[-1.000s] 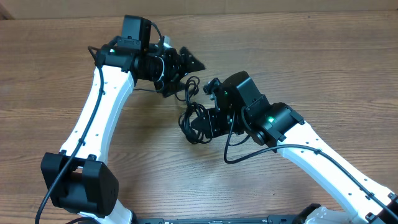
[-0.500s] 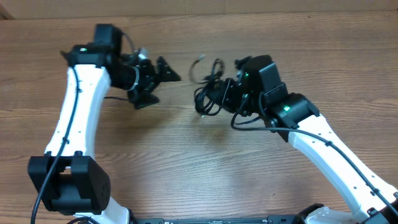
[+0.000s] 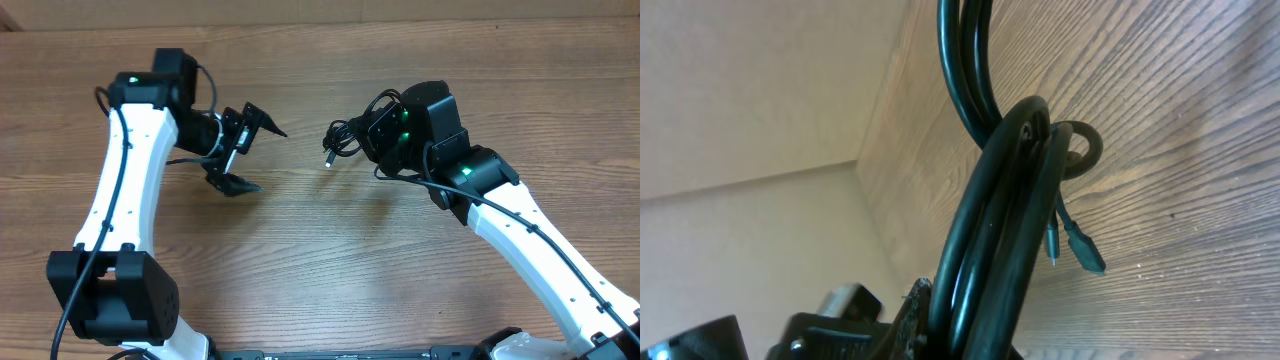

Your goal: Untangle cables

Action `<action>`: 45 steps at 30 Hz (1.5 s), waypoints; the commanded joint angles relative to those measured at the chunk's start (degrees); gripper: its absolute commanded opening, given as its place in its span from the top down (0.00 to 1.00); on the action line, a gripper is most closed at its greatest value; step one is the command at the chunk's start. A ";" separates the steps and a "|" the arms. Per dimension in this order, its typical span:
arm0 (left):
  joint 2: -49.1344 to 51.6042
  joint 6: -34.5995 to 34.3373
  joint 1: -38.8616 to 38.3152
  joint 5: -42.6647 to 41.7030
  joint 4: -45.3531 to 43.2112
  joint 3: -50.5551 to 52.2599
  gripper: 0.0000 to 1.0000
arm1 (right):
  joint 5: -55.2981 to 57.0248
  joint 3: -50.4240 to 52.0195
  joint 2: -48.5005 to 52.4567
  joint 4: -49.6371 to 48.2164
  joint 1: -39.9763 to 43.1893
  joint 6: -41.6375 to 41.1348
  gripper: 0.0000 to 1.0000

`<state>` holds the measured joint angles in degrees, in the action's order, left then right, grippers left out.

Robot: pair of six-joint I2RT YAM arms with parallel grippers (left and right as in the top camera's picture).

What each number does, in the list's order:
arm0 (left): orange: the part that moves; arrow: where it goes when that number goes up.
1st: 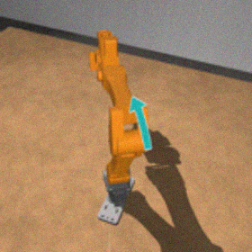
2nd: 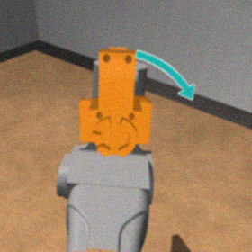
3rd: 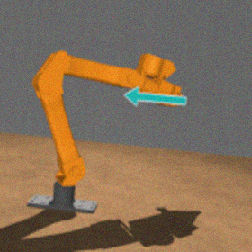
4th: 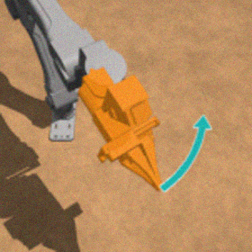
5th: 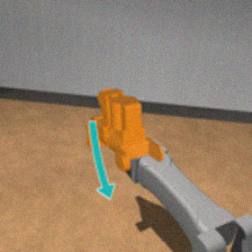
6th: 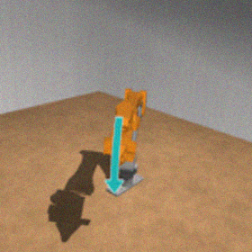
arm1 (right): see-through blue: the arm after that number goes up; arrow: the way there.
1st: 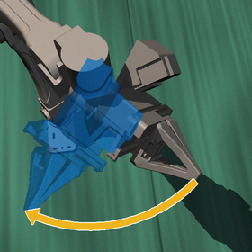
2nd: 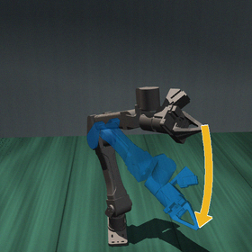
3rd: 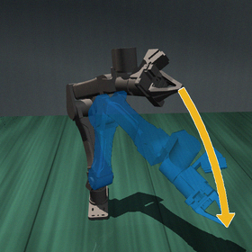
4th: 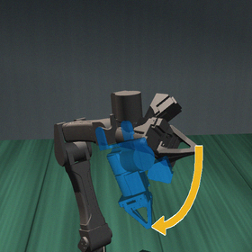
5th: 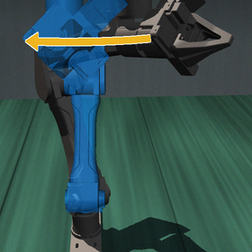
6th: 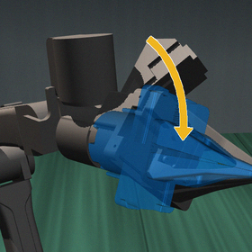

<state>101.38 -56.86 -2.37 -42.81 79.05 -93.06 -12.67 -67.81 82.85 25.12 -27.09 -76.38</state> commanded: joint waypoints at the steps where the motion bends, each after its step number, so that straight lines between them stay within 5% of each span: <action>1: 0.11 -23.30 -4.04 -0.68 -2.32 -0.74 0.00 | 1.07 -0.72 -0.33 -0.48 0.11 -2.08 0.96; 7: 0.20 -36.24 -11.21 0.70 -16.39 -0.74 0.00 | -0.52 -0.72 -0.33 0.24 0.07 -2.05 0.96; 18: 0.20 -48.04 -16.33 3.41 -18.56 -0.74 0.02 | -2.01 -0.72 -0.33 0.20 0.07 -3.61 0.96; 23: 0.52 -50.07 -16.79 4.85 -21.33 -0.74 0.32 | -3.89 -0.72 -0.33 0.22 0.07 -4.63 0.96; 35: 0.52 -51.63 -18.62 9.25 -22.56 -0.74 0.57 | -7.41 -0.72 -0.33 -0.22 0.07 -9.99 0.96; 43: 0.52 -50.66 -19.19 14.10 -23.63 -0.74 0.96 | -7.96 -0.72 -0.33 0.31 0.07 -14.69 0.96; 45: 0.52 -48.17 -19.06 15.56 -23.61 -0.74 0.96 | -7.39 -0.72 -0.33 1.70 0.07 -13.62 0.96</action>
<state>101.38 -106.89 -21.41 -31.68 56.07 -93.06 -17.76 -67.81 82.85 25.78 -26.33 -90.43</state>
